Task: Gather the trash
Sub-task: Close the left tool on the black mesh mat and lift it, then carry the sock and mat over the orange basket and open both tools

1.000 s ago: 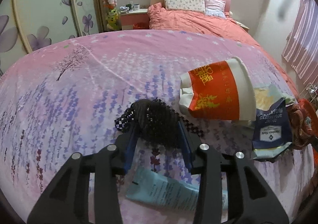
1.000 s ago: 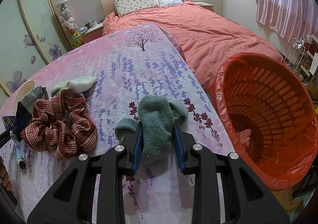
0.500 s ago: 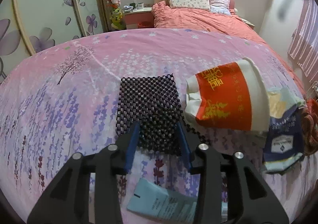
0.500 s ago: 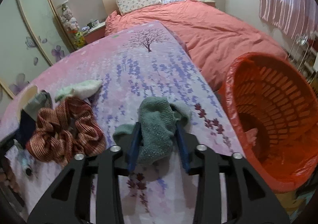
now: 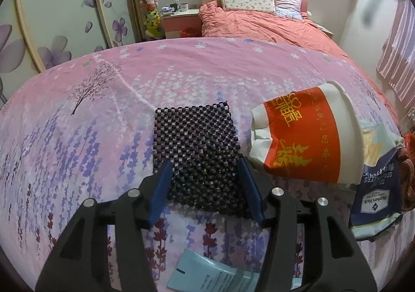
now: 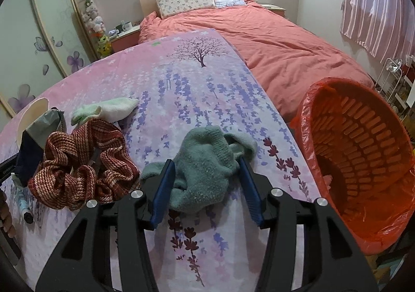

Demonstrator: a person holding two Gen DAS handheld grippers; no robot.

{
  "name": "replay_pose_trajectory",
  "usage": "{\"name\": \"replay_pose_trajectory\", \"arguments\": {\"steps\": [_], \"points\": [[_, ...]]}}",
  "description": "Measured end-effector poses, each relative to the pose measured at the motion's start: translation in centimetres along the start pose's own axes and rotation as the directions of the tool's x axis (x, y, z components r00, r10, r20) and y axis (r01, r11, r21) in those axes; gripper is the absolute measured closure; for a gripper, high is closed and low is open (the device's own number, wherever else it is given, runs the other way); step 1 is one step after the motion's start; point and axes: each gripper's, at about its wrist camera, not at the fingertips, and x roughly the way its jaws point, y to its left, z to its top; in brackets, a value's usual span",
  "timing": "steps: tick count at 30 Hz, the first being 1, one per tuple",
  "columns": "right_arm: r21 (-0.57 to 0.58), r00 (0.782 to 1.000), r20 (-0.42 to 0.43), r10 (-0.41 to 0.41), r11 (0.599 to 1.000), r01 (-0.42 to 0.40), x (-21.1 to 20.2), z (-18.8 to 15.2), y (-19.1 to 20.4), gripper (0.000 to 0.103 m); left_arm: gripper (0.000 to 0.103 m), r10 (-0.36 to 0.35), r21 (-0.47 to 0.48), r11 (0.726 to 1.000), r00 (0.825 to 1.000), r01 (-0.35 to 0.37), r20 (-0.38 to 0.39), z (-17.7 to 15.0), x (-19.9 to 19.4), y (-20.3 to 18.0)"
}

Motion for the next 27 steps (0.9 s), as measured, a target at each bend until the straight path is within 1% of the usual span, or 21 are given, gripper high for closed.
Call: {"name": "replay_pose_trajectory", "arguments": {"steps": [2, 3, 5, 6, 7, 8, 9, 15, 16, 18, 19, 20, 23, 27], "points": [[-0.002, 1.0, 0.0, -0.003, 1.0, 0.003, 0.0, 0.0, 0.2, 0.051, 0.053, -0.012, 0.003, 1.0, 1.0, 0.012, 0.008, 0.0, 0.1, 0.0], [-0.002, 1.0, 0.0, -0.003, 1.0, 0.003, 0.0, 0.0, 0.1, 0.051, 0.056, -0.019, 0.002, 1.0, 1.0, 0.019, 0.009, 0.0, 0.1, 0.1], [-0.001, 1.0, 0.0, -0.002, 1.0, 0.002, 0.0, 0.0, 0.2, 0.051, 0.065, -0.038, 0.003, 0.999, 0.999, 0.038, 0.015, 0.0, -0.1, 0.2], [-0.001, 1.0, 0.0, -0.002, 1.0, 0.002, 0.0, 0.0, 0.2, 0.051, 0.076, -0.042, 0.006, 0.999, 0.999, 0.042, 0.017, -0.1, -0.2, 0.1], [-0.001, 1.0, 0.0, -0.002, 1.0, 0.002, 0.0, 0.0, 0.2, 0.051, 0.084, -0.045, 0.01, 0.999, 0.999, 0.045, 0.019, -0.2, -0.3, 0.2], [-0.001, 1.0, 0.0, -0.002, 1.0, 0.002, 0.0, 0.0, 0.2, 0.051, 0.089, -0.049, 0.014, 0.999, 0.999, 0.049, 0.02, -0.3, -0.4, 0.2], [-0.002, 1.0, 0.0, -0.003, 1.0, 0.003, 0.0, 0.0, 0.1, 0.051, 0.09, -0.052, 0.015, 0.999, 0.998, 0.051, 0.02, -0.4, -0.4, 0.3], [0.002, 1.0, 0.0, 0.002, 1.0, -0.002, 0.0, 0.1, 0.1, 0.052, 0.092, -0.067, -0.025, 0.997, 0.997, 0.068, 0.036, -0.9, -1.2, 1.8], [0.007, 1.0, 0.002, 0.001, 1.0, -0.001, -0.1, 0.1, 0.1, 0.055, 0.092, -0.067, -0.03, 0.997, 0.997, 0.068, 0.038, -0.9, -1.3, 2.1], [0.023, 1.0, 0.007, -0.012, 1.0, 0.012, -0.1, 0.1, -0.3, 0.068, 0.092, -0.058, -0.033, 0.998, 0.998, 0.059, 0.041, -1.0, -1.6, 2.3], [0.031, 1.0, 0.009, 0.004, 1.0, -0.004, -0.1, 0.1, -0.5, 0.081, 0.092, -0.052, -0.036, 0.998, 0.998, 0.054, 0.043, -1.0, -1.9, 2.5], [0.034, 1.0, 0.008, 0.022, 0.999, -0.022, -0.1, 0.1, -0.5, 0.087, 0.092, -0.048, -0.04, 0.998, 0.998, 0.05, 0.045, -1.1, -2.1, 2.6], [0.03, 0.999, 0.016, 0.033, 0.999, -0.033, -0.4, -0.2, -0.4, 0.09, 0.092, -0.044, -0.047, 0.998, 0.997, 0.047, 0.056, -1.3, -2.8, 2.8], [0.034, 0.997, 0.048, 0.068, 0.997, -0.07, -1.8, -0.4, -0.3, 0.09, 0.092, -0.038, -0.044, 0.998, 0.997, 0.042, 0.073, -1.2, -4.1, 2.7]]}}
